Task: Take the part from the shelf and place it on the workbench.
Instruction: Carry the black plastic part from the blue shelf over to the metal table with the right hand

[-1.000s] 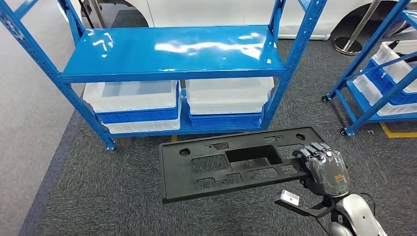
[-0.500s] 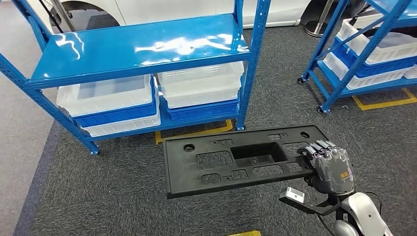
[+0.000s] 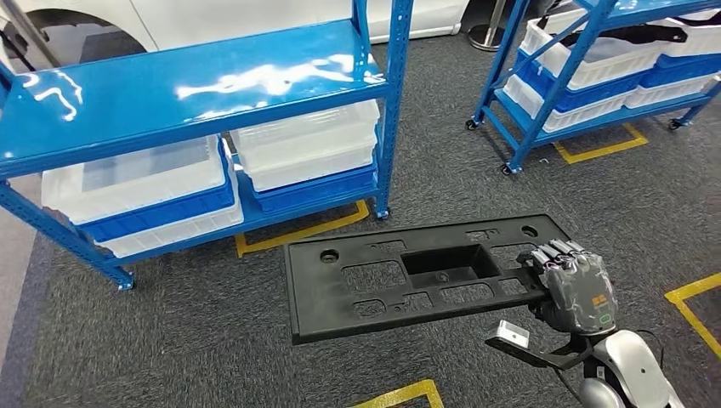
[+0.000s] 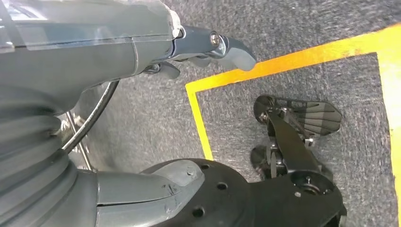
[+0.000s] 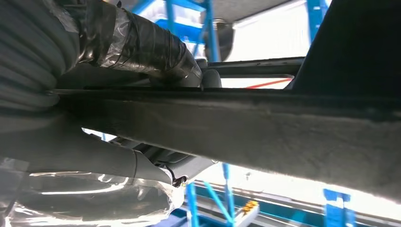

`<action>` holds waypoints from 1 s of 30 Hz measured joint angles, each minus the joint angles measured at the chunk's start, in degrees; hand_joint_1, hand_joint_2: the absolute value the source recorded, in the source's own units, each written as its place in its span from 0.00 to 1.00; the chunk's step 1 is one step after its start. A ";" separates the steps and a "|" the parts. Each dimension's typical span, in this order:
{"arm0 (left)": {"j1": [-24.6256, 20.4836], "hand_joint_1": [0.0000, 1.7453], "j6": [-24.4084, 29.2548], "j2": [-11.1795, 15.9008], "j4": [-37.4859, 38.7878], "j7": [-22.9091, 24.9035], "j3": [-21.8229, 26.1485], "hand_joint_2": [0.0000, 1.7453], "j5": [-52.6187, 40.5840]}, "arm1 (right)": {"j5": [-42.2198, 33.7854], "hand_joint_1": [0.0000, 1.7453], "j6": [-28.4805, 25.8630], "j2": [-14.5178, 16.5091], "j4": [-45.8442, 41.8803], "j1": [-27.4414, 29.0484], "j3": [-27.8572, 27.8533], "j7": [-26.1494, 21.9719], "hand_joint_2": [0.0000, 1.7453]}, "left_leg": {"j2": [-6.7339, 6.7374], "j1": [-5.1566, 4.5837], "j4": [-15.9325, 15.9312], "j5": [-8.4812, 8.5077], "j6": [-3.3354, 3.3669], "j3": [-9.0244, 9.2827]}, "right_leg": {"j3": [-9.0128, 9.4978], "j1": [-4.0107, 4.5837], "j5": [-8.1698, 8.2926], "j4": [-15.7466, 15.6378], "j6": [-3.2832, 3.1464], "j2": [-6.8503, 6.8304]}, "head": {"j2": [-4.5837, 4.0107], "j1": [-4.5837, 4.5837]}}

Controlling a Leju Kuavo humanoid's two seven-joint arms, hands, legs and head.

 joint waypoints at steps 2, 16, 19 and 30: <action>-0.03 0.00 0.00 -0.04 0.00 0.04 -0.01 1.00 -0.15 | -0.03 1.00 0.19 -0.12 0.01 0.11 -0.26 0.01 1.00 | 1.34 0.14 0.92 -0.65 -0.32 -0.20 | 1.20 -0.40 2.63 -2.50 0.56 -0.61 | 0.01 0.00; -0.20 0.00 -0.07 -0.09 0.00 0.08 -0.02 1.00 -0.92 | -0.09 1.00 0.97 -0.85 -0.54 0.23 -1.03 -0.02 1.00 | -1.41 0.49 19.45 -10.50 -3.13 -7.62 | 4.34 0.20 7.55 -12.23 -2.74 2.05 | 0.01 -0.03; -0.11 0.00 -0.07 -0.04 0.00 0.08 -0.01 1.00 -0.97 | -0.09 1.00 0.97 -0.85 -0.55 0.22 -1.03 -0.01 1.00 | -3.82 0.44 10.66 -4.84 -1.98 -3.51 | 4.30 0.31 7.64 -12.00 -2.66 4.18 | 0.00 -0.01; -0.03 0.00 -0.02 -0.05 0.00 0.07 0.00 1.00 -0.94 | -0.11 1.00 1.00 -1.14 -0.60 0.07 -1.04 -0.03 1.00 | -0.55 0.27 1.49 -1.33 -0.29 -0.27 | -3.16 -0.03 1.46 1.08 0.30 0.05 | 0.00 0.04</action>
